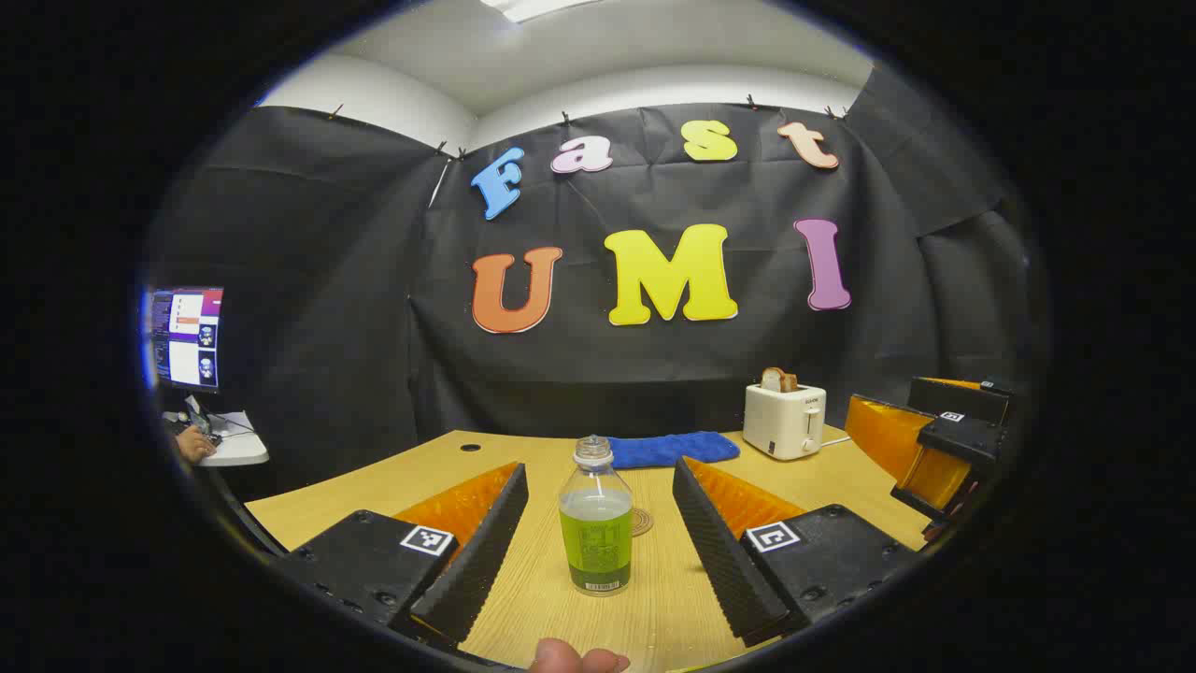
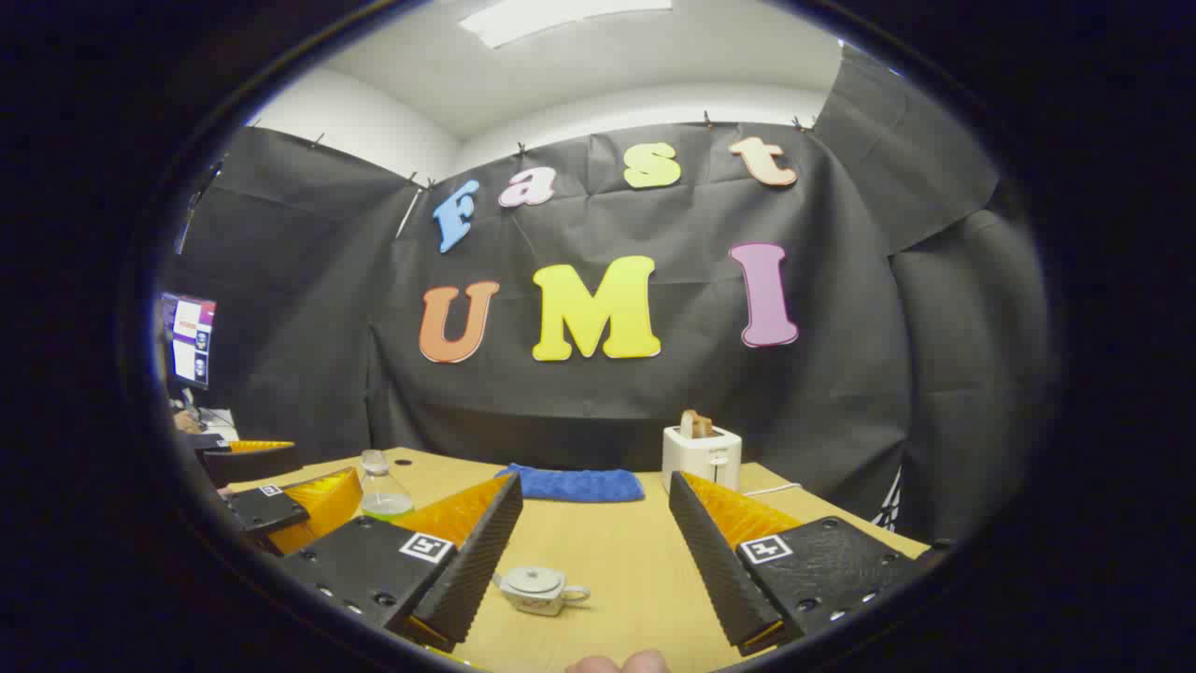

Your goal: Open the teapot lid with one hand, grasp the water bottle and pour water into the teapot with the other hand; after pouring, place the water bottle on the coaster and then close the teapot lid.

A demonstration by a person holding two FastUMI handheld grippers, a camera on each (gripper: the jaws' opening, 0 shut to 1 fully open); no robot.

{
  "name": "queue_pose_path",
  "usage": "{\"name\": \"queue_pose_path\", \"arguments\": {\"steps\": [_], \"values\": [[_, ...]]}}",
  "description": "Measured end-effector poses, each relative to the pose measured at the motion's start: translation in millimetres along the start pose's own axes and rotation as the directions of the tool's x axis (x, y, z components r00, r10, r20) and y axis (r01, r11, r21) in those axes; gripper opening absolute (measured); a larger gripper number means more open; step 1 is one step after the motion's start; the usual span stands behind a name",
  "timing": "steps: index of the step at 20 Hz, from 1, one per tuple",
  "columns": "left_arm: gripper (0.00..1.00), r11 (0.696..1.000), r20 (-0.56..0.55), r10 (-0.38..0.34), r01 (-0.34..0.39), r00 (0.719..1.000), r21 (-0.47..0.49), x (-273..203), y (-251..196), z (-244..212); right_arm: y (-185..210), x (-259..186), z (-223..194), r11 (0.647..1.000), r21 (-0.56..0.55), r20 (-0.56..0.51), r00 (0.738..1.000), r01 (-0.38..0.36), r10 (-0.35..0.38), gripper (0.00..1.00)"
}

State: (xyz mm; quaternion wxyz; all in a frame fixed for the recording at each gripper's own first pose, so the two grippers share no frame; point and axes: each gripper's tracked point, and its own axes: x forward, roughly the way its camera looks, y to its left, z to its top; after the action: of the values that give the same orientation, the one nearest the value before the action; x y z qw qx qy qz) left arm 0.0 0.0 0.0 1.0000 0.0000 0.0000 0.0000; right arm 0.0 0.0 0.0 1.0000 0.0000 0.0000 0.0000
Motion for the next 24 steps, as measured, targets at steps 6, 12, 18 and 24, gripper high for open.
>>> {"name": "queue_pose_path", "arguments": {"steps": [6,12,18,24], "values": [[0.97,1.000,-0.015,0.001,-0.001,1.000,0.008,-0.4,0.2,-2.4,-4.0,-2.9,2.5,1.000,-0.004,0.000,1.000,0.012,-0.012,0.95],[0.97,1.000,-0.033,-0.002,0.002,0.999,0.006,1.0,-1.7,-7.8,-3.1,-3.5,-0.5,1.000,-0.005,-0.002,1.000,0.010,-0.011,0.95],[0.98,1.000,-0.045,-0.004,0.005,0.999,0.007,2.7,-2.1,-10.4,-5.8,-3.3,-1.8,1.000,-0.006,-0.004,1.000,0.017,-0.017,0.95],[0.97,1.000,-0.044,-0.007,0.007,0.999,0.007,2.0,0.0,-11.4,4.3,1.0,-17.8,1.000,-0.008,-0.038,0.999,-0.001,0.000,0.95]]}}
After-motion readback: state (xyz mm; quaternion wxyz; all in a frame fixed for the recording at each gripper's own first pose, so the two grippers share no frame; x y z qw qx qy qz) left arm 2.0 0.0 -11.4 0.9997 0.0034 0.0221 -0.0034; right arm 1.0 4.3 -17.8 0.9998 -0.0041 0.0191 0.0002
